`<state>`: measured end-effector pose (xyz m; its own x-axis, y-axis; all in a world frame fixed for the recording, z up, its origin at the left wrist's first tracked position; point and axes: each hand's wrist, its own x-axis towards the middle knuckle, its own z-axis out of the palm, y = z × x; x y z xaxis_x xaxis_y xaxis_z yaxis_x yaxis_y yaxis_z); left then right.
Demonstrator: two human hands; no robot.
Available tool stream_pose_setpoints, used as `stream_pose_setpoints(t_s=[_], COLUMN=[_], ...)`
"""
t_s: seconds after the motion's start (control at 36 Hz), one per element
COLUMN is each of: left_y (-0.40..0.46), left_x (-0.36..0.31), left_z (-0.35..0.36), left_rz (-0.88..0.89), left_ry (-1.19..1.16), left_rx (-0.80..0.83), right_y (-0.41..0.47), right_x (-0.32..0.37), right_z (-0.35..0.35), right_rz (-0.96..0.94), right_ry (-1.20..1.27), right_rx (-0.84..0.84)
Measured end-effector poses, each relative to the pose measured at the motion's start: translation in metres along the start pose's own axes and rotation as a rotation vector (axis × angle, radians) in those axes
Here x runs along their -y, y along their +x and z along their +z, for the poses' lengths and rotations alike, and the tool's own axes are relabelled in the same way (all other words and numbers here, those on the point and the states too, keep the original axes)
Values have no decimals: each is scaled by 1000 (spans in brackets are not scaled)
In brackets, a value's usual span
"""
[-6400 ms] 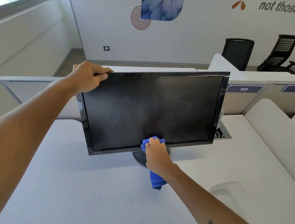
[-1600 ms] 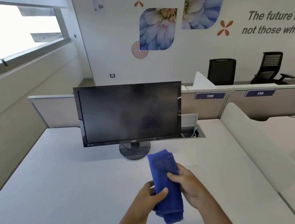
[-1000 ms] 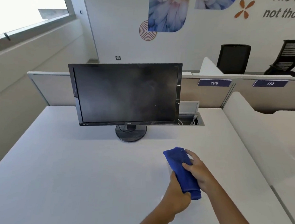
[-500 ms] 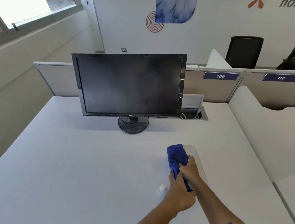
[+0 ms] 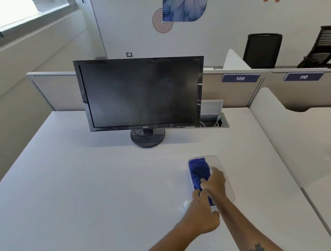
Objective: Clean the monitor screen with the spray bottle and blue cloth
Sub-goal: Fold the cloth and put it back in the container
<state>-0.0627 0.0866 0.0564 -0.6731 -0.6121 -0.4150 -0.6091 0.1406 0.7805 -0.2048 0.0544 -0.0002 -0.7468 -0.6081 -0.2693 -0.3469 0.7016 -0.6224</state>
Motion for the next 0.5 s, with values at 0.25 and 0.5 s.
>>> stream_pose_setpoints(t_s=[0.25, 0.5], left_y=[-16, -7], left_x=[29, 111], left_z=[-58, -104], left_rz=[314, 78], left_ry=[62, 345], left_rx=[-261, -254], right_y=[-31, -74], right_x=[12, 15], right_z=[-9, 2], right_rz=[-246, -476], right_ry=[62, -17], right_rx=[-167, -20])
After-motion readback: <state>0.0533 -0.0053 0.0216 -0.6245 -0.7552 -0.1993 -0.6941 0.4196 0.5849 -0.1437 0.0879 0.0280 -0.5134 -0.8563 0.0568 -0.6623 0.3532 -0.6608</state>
